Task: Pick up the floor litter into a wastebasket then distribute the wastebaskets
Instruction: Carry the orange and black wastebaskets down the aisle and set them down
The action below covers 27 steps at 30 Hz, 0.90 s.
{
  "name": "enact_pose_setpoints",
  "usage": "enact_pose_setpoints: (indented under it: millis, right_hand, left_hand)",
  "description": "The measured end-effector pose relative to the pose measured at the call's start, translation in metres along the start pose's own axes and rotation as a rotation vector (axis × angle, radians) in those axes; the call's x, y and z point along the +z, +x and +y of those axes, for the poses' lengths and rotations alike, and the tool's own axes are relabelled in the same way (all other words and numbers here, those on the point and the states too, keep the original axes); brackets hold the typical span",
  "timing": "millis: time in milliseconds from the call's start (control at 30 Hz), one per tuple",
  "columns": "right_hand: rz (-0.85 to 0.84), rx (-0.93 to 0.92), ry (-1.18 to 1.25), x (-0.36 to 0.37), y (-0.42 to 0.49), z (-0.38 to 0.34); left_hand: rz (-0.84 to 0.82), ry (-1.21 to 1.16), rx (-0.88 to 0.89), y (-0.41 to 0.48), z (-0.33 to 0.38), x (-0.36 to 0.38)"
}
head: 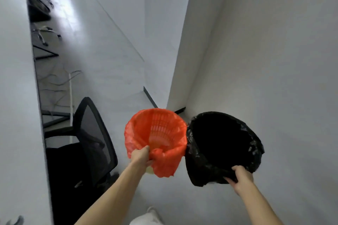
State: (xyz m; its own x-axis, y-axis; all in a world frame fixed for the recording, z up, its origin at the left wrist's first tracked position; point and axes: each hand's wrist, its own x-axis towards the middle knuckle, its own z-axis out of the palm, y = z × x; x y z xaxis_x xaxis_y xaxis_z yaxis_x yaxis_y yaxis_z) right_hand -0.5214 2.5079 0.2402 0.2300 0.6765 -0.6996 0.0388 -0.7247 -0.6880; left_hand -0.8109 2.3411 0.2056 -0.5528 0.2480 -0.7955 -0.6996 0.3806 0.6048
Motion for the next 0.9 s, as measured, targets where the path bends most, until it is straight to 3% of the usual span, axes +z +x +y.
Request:
enact_pose_setpoints:
  millis: [300,500,700,900]
  right_hand:
    - [-0.212,-0.037,-0.239,0.192,0.065,-0.117]
    - [-0.369,-0.021,-0.541,0.326,0.119,-0.156]
    - [-0.482,0.063,-0.752,0.436,0.129,-0.194]
    - [-0.597,0.157,-0.800,0.528,0.137,-0.211]
  left_hand:
    - [0.238,-0.135,0.051,0.086,0.153,0.018]
    - [0.518,-0.001,0.121,0.127,0.226,0.003]
    - [0.724,0.158,0.055,0.132,0.275,-0.012]
    - [0.778,-0.034,-0.053,0.166,0.315,-0.027]
